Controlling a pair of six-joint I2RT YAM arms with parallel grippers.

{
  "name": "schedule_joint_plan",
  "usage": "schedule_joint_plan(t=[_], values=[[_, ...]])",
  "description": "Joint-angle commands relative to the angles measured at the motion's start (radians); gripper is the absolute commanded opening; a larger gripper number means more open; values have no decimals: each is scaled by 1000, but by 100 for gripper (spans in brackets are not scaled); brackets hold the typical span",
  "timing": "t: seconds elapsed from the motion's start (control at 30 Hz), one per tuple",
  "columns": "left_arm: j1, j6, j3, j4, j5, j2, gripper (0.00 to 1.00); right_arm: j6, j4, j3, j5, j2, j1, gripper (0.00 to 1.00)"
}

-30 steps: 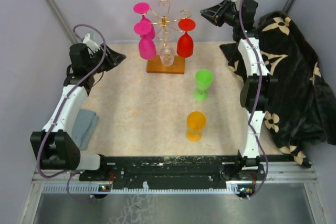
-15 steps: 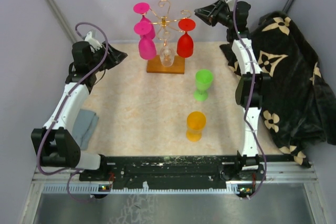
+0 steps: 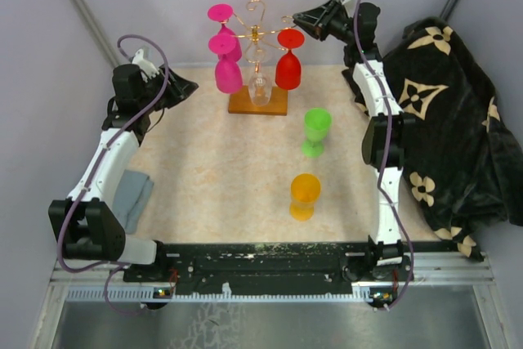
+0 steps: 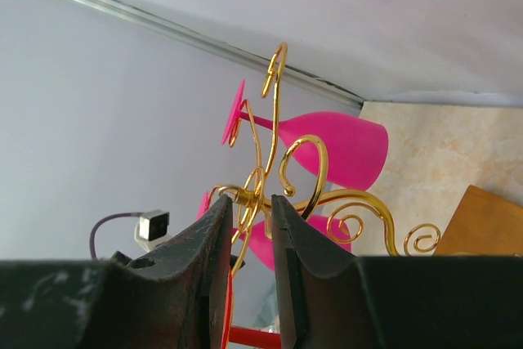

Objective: Place the wine glass upside down on the wine glass rack
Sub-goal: Move the wine rack to the center of the board.

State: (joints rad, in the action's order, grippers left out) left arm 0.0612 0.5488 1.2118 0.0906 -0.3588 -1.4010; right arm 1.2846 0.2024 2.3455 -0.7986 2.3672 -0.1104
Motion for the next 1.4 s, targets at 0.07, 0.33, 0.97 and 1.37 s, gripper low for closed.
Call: schedule_joint_plan(t=[0.07,0.33,0.97,1.37], values=[[4,-20,21,-3,8,16,50,-11,61,39,23,4,-13,27],[4,-27,18,-2,15,17,50,-94,-3,4,57,-31,-13,27],[4,-29,28,-2,17,2,50,-105,-12,-6,86,-3,-16,27],[4,-31,33,1,24,-1,50,-87,-5,26,96,50,-35,27]])
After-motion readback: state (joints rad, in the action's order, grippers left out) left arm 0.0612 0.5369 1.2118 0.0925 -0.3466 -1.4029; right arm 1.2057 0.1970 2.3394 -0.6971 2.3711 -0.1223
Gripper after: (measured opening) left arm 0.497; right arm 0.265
